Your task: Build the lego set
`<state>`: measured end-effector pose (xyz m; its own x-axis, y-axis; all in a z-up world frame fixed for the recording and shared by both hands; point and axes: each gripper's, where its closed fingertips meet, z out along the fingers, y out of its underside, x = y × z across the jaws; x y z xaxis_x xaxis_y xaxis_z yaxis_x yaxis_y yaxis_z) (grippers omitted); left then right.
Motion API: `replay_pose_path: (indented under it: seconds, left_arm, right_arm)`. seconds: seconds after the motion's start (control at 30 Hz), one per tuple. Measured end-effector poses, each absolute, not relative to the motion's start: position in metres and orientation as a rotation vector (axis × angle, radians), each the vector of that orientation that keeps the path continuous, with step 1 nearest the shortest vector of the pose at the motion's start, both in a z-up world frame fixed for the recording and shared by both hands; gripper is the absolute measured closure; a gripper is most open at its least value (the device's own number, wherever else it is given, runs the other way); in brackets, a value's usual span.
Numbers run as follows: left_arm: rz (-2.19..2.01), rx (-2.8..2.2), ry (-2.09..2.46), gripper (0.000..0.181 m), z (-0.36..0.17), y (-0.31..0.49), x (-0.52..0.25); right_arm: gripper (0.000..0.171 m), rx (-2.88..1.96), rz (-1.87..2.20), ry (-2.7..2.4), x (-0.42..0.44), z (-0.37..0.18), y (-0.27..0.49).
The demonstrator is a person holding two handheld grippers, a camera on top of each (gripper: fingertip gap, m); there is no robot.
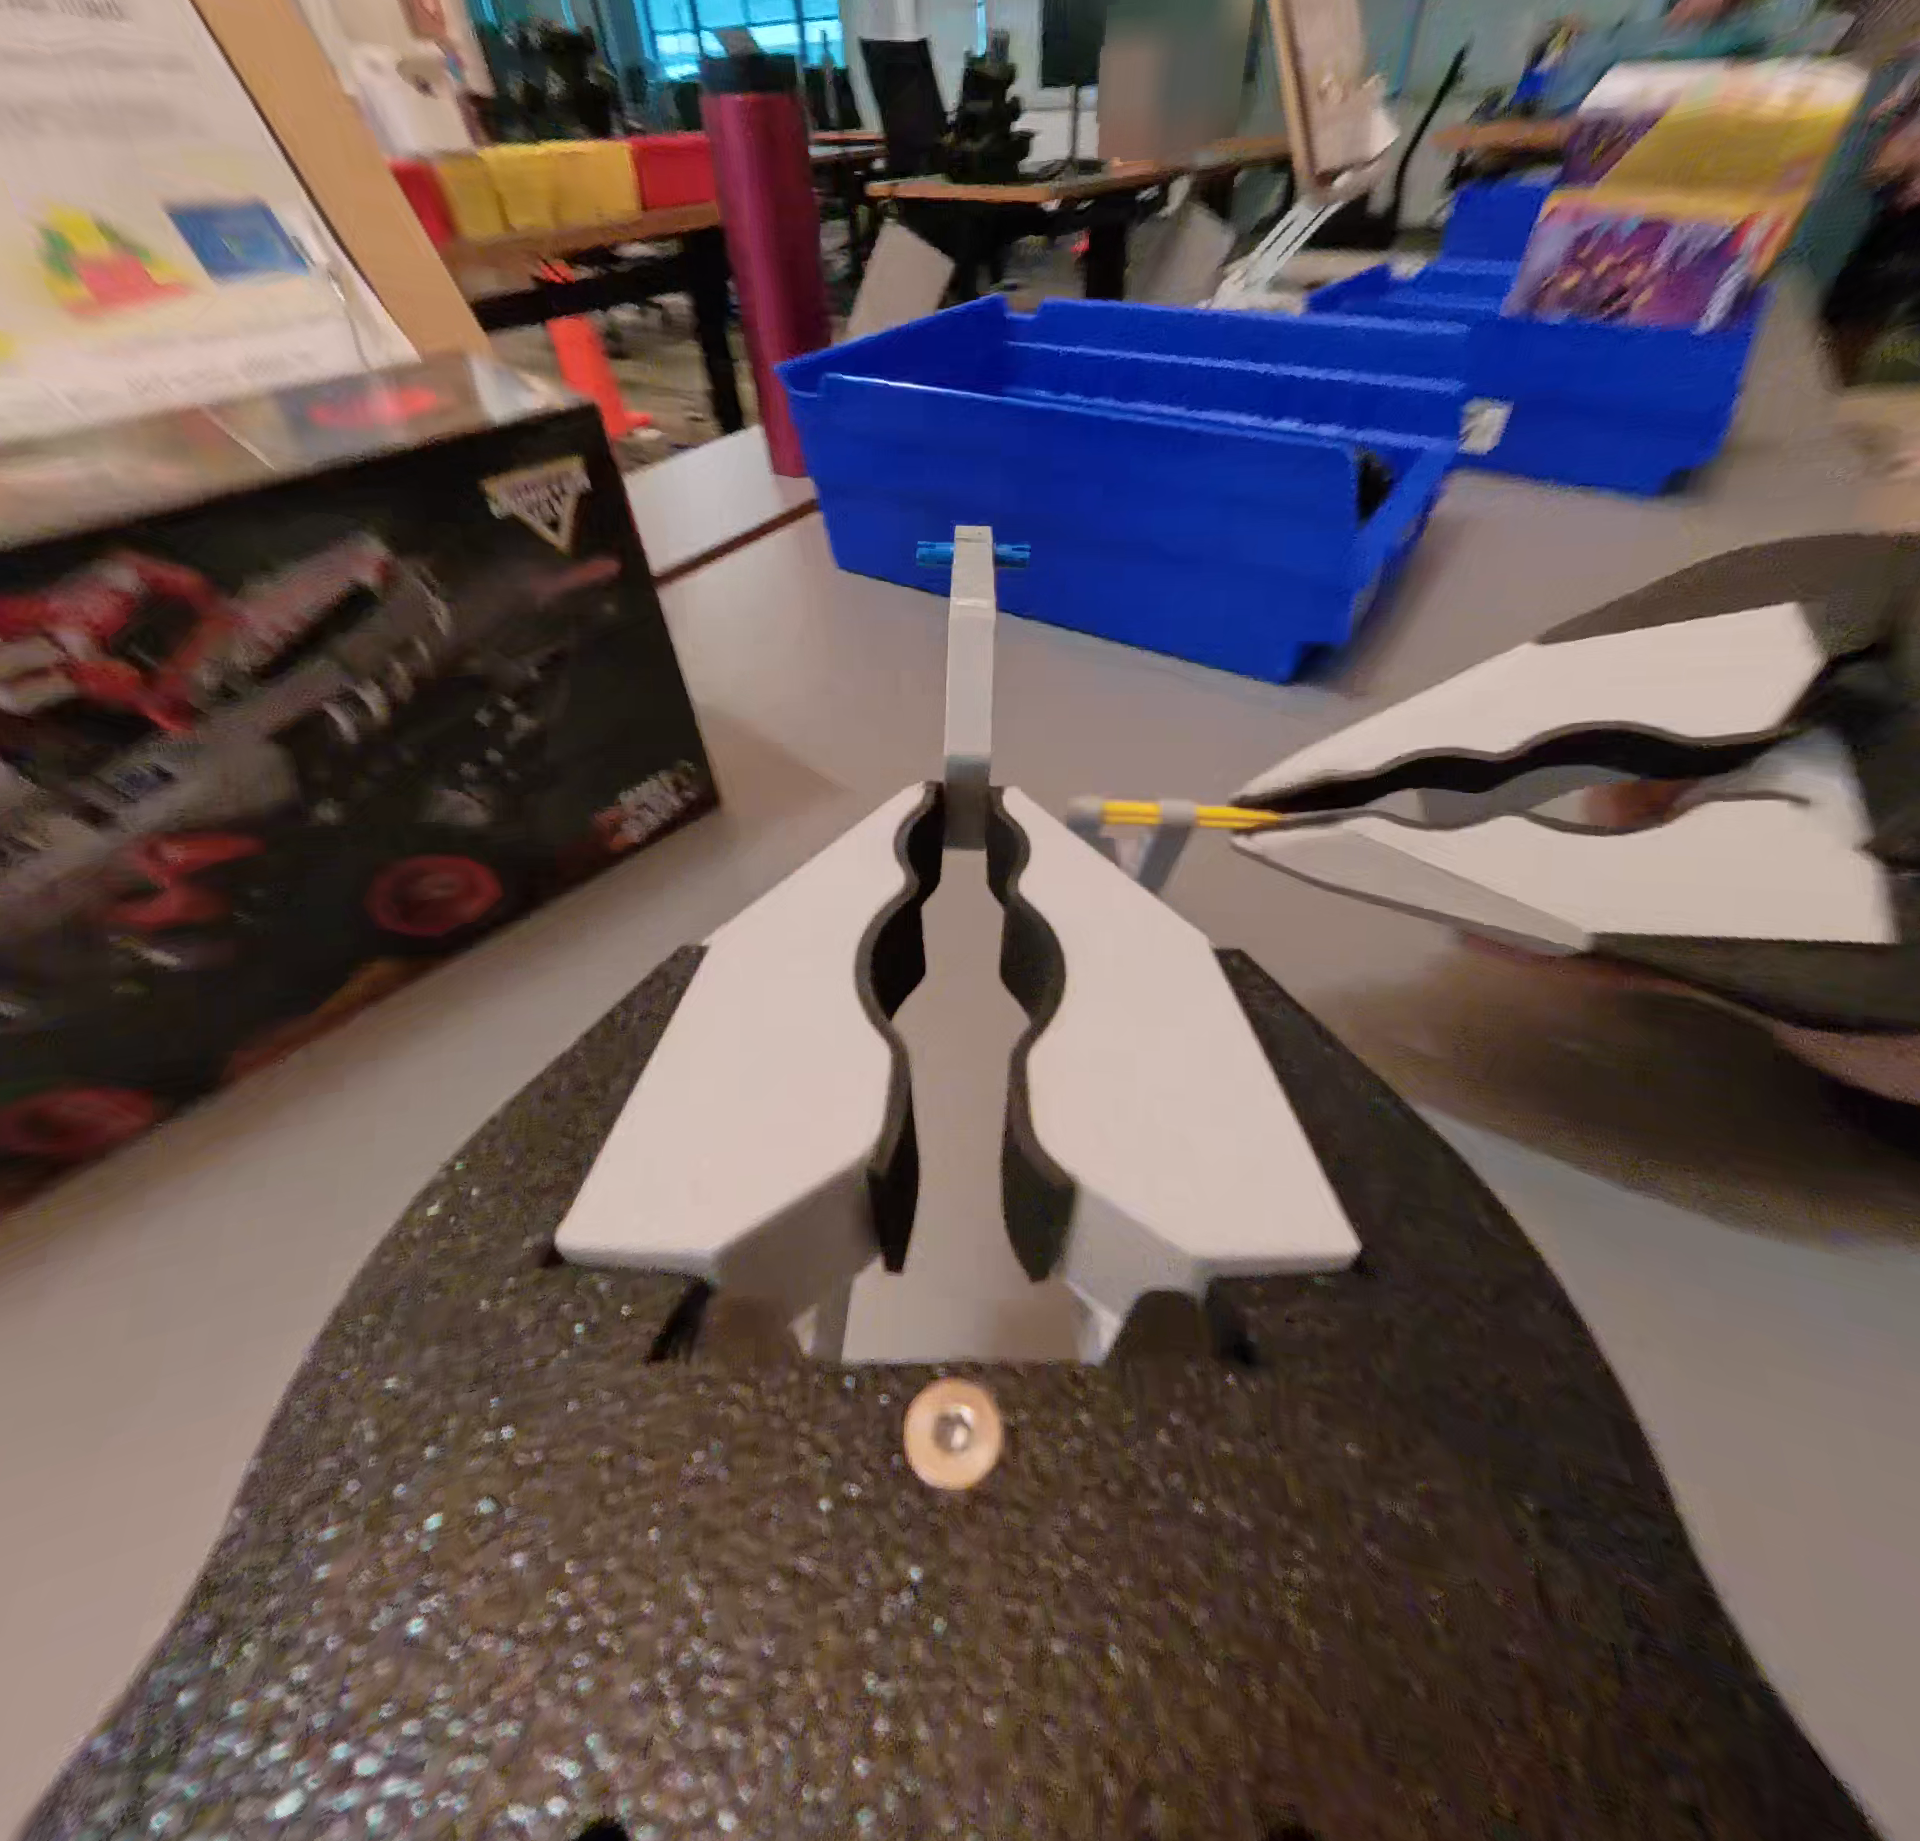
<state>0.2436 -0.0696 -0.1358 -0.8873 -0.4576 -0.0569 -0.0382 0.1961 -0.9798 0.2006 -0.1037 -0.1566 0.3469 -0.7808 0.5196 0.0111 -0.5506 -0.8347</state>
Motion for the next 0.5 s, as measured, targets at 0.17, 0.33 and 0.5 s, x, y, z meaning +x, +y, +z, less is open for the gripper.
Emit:
replay_pose_path:
  seconds: [0.17,0.33,0.5]
  left_arm:
    - [-1.649,-0.487,2.229,0.176,-0.162,-0.063,0.250]
    - [-1.630,-0.569,2.392,0.176,-0.183,-0.059,0.250]
    - [-1.934,-0.596,2.469,0.176,-0.169,-0.058,0.238]
  right_arm:
    - [0.169,-1.834,-1.213,0.583,0.191,-0.158,-0.100]
    - [0.169,-1.803,-1.130,0.557,0.188,-0.158,-0.110]
    - [0.169,-1.794,-0.994,0.543,0.181,-0.155,-0.115]
